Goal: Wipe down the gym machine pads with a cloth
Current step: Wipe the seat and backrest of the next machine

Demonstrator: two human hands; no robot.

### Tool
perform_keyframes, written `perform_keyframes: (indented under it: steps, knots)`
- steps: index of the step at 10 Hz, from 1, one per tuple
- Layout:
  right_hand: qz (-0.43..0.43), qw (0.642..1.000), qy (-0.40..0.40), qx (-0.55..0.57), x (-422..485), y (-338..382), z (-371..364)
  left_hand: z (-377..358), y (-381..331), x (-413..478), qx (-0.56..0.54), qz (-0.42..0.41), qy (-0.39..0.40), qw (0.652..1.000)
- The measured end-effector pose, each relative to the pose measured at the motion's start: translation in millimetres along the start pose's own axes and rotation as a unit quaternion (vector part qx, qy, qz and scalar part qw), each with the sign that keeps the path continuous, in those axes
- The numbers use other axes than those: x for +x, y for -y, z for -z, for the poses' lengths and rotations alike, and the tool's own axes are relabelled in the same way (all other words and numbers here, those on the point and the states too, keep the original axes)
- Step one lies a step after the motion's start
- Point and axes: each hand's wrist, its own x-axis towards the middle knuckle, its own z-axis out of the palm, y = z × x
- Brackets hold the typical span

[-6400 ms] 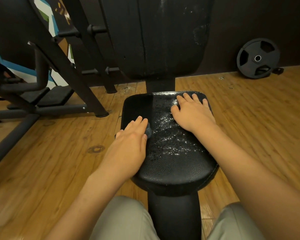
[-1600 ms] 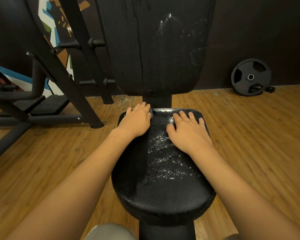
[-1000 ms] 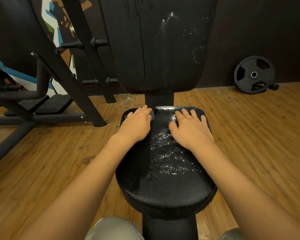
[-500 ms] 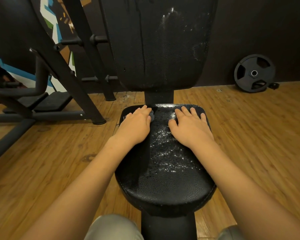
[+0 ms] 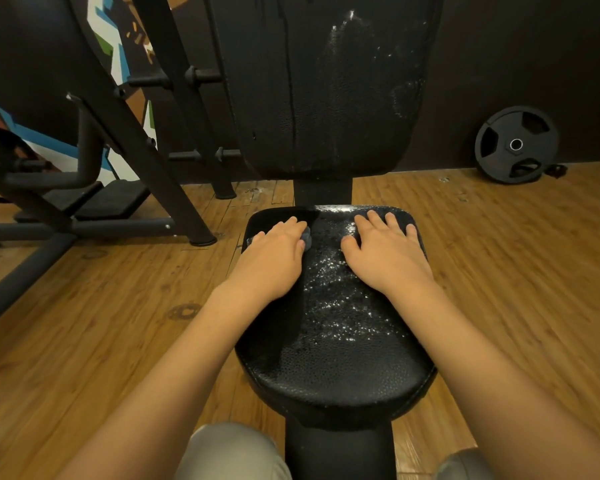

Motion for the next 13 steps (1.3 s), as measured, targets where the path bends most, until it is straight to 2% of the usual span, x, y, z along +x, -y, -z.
perform_keyframes:
  steps: [1, 4, 6, 8, 9, 11, 13]
  knots:
    - [-0.001, 1.0, 0.001, 0.0, -0.2, -0.5, -0.3, -3.3, 2.8, -14.3, -0.008, -0.011, -0.002, 1.0]
    - [0.0, 1.0, 0.004, 0.002, -1.0, 0.2, 0.2, 5.2, -0.8, 14.5, -0.001, 0.001, 0.025, 1.0]
    - [0.0, 1.0, 0.003, 0.001, -0.1, -1.2, 0.0, -4.6, -2.4, -29.5, 0.007, -0.011, -0.006, 1.0]
    - [0.0, 1.0, 0.001, 0.003, 0.5, -0.3, -1.1, 10.1, -7.9, -1.4, 0.005, 0.016, 0.052, 0.999]
    - [-0.002, 1.0, 0.001, 0.004, -0.4, -0.5, -0.6, 10.4, -11.7, -0.4, 0.015, 0.014, 0.047, 0.999]
    - [0.003, 1.0, 0.0, 0.001, -0.4, -1.8, -1.2, -4.6, -8.2, -46.9, 0.024, -0.001, -0.012, 1.0]
    - [0.002, 1.0, 0.0, 0.002, 0.6, -1.9, -2.7, 1.6, -10.6, -18.6, 0.019, 0.012, 0.028, 0.999]
